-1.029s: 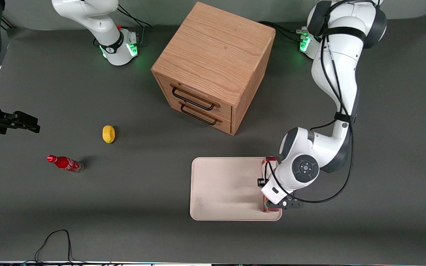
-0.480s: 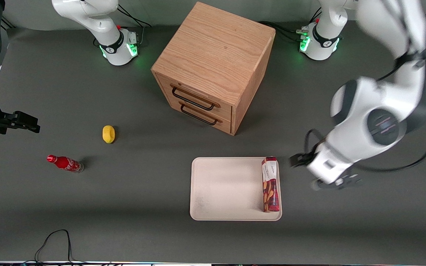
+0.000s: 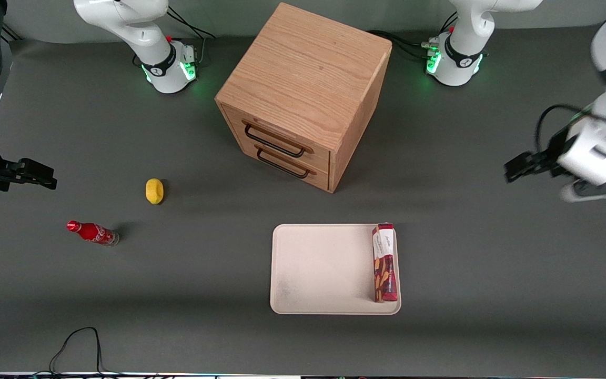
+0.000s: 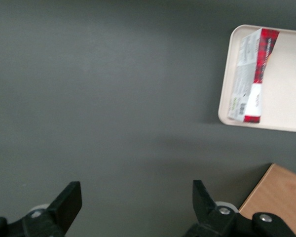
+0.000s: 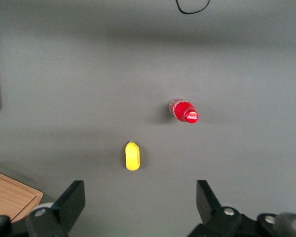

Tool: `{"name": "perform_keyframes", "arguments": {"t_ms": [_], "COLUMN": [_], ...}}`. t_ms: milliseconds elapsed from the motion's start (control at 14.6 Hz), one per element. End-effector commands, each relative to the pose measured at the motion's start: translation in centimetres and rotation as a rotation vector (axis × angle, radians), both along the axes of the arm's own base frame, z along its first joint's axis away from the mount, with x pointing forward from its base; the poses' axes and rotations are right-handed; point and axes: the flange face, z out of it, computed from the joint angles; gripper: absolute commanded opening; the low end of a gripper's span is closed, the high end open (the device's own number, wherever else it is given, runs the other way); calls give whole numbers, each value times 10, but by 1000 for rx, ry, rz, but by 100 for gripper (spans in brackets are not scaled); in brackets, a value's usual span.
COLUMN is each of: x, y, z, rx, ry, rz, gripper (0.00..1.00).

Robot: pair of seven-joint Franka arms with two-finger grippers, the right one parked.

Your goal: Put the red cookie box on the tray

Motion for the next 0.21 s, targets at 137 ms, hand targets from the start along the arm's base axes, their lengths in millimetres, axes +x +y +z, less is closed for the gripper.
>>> {"name": "perform_keyframes", "arguments": {"t_ms": [137], "x": [-41], "y": [13], "z": [23], "rx": [7], "ry": [0], "rz": [-34], "gripper": [100]}}
